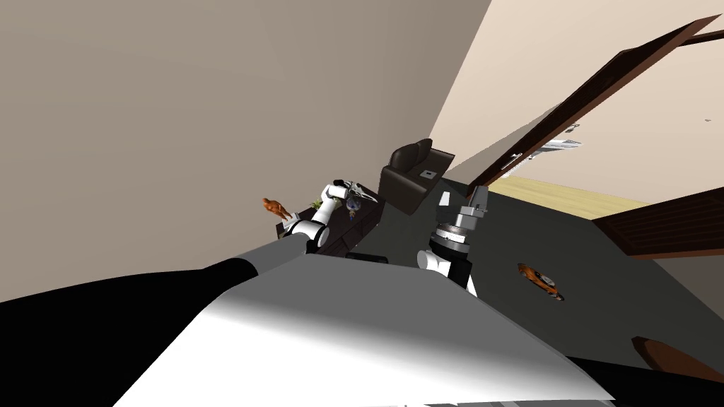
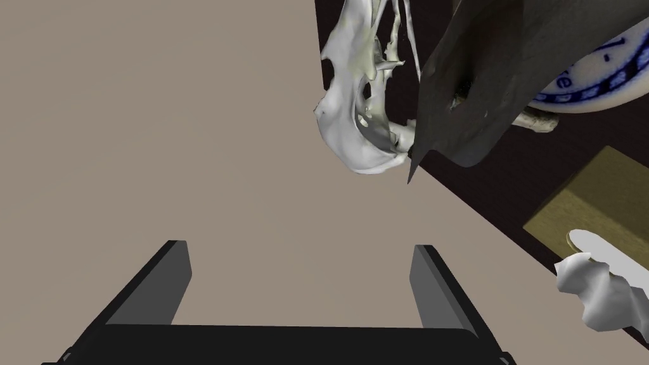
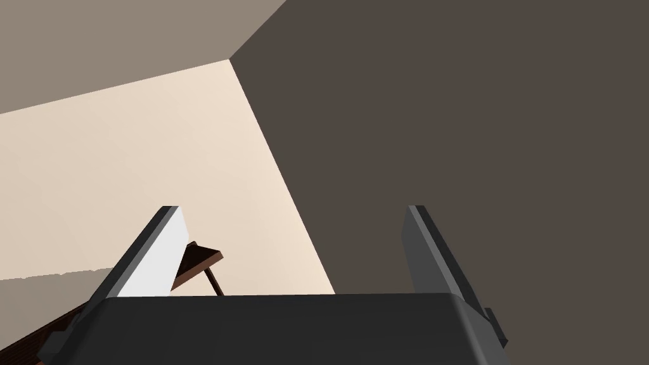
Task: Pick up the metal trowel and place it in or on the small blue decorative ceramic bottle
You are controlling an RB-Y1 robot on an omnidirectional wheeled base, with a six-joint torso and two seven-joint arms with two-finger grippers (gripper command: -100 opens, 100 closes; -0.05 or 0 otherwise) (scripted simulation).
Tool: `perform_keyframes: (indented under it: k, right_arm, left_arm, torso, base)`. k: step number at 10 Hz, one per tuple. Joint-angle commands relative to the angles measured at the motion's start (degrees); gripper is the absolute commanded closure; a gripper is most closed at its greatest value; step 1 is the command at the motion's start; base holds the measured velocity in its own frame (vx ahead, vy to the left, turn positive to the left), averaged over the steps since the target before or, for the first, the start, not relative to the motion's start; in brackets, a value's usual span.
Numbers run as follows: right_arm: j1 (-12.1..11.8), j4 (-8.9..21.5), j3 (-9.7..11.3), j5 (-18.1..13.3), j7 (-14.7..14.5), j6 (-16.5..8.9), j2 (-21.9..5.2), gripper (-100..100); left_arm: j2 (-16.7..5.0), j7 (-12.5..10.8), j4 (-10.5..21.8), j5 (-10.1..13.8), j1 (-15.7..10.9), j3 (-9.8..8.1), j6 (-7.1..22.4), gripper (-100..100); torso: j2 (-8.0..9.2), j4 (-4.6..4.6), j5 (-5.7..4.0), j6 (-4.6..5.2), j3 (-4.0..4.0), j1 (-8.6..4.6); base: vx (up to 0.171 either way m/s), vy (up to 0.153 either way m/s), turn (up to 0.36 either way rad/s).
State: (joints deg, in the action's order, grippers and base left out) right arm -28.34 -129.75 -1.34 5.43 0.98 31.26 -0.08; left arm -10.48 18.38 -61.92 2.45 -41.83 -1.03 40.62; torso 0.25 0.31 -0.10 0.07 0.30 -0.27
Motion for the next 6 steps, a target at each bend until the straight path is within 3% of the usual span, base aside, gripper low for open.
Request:
perform_keyframes:
  k: [1,6]
  right_arm:
    - [0.0,0.0,0.0,0.0,0.0,0.0,0.0,0]
    - [0.0,0.0,0.0,0.0,0.0,0.0,0.0,0]
  left_arm:
    - [0.0,0.0,0.0,0.0,0.0,0.0,0.0,0]
    - [0.0,0.0,0.0,0.0,0.01,0.0,-0.03,0]
  torso:
    - [0.0,0.0,0.0,0.0,0.0,0.0]
    - [0.0,0.0,0.0,0.0,0.0,0.0]
  base:
    - [0.0,0.0,0.0]
    - [0.0,0.0,0.0]
